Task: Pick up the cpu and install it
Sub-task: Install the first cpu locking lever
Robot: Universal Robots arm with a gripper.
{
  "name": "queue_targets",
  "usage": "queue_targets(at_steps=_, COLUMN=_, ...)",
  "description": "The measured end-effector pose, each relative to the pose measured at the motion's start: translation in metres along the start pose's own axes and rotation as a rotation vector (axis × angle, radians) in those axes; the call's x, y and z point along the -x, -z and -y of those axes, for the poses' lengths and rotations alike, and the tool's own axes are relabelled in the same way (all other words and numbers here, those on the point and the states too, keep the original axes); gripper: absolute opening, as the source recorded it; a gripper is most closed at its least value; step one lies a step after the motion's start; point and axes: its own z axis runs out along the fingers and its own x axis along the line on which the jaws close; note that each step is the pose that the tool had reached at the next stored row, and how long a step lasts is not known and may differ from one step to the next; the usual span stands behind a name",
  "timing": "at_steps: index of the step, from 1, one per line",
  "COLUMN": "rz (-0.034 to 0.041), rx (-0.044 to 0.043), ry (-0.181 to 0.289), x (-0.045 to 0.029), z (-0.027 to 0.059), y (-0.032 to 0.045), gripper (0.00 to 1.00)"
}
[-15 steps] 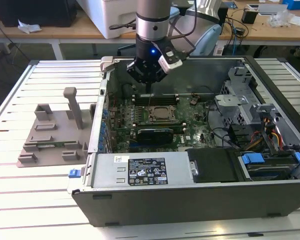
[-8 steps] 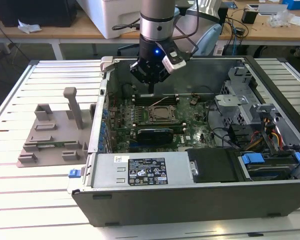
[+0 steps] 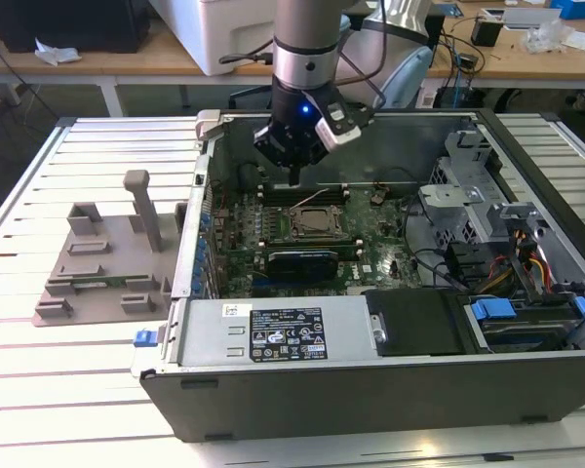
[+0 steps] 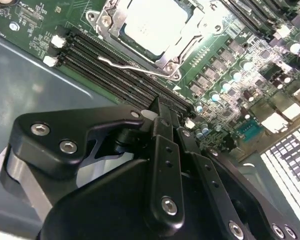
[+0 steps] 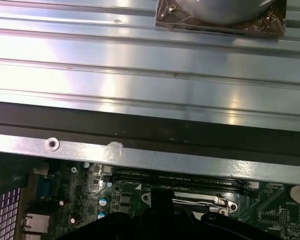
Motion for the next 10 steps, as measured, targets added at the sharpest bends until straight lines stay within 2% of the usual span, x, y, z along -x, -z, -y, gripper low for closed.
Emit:
queue_targets(at_steps=3, rz=0.0001, rx=0.0001, ry=0.000, x=0.0003, z=0.0006, y=-0.0072, gripper=0.11)
queue_targets(at_steps=6, rz=-0.0002, rx=0.0000, ry=0.000, x=0.0006, z=0.0017, y=-0.0205, gripper=0.11)
queue_targets(at_steps=10, rz=-0.0007, rx=0.0001, ry=0.002, x=0.0016, z=0.0025, y=-0.0285, gripper=0.11)
